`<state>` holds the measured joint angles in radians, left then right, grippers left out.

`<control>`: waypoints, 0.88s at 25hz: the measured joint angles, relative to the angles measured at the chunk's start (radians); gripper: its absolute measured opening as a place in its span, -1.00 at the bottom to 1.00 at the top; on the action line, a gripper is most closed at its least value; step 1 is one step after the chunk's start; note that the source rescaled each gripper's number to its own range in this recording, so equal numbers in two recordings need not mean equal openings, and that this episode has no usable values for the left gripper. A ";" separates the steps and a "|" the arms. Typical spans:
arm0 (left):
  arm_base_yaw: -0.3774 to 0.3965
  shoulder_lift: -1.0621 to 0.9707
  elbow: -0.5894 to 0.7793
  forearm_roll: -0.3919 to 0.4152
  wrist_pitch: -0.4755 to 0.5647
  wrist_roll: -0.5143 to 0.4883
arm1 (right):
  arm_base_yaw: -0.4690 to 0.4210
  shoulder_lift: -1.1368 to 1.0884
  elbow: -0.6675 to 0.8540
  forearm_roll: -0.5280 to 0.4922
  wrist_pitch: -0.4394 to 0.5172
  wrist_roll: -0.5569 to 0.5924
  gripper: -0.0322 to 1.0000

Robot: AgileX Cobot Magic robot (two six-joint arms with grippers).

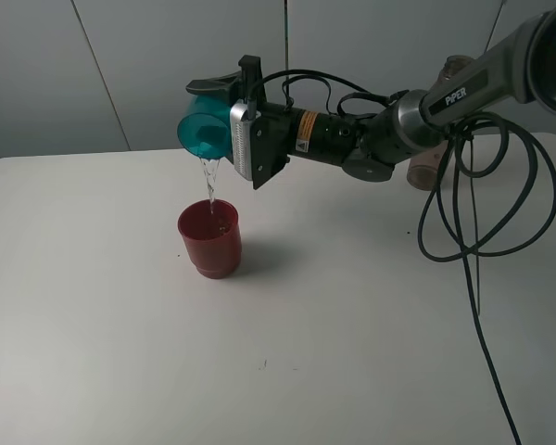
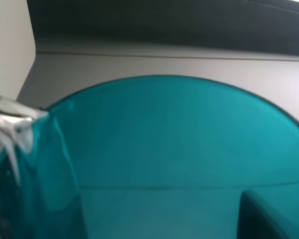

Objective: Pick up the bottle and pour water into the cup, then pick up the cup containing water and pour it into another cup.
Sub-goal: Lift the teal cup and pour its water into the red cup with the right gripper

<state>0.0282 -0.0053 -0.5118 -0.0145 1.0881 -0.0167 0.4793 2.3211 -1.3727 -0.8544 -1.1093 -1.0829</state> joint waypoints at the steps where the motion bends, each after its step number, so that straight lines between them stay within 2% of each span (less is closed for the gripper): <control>1: 0.000 0.000 0.000 0.000 0.000 0.000 | 0.000 0.000 0.000 0.000 0.000 -0.012 -0.87; 17: 0.000 0.000 0.000 0.000 0.000 0.000 | 0.000 0.000 -0.002 -0.043 -0.046 -0.066 -0.87; 22: 0.000 0.000 0.000 0.000 0.000 0.004 | 0.000 0.000 -0.002 -0.050 -0.057 -0.135 -0.87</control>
<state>0.0282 -0.0053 -0.5118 -0.0145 1.0881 -0.0130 0.4793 2.3211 -1.3747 -0.9047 -1.1662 -1.2180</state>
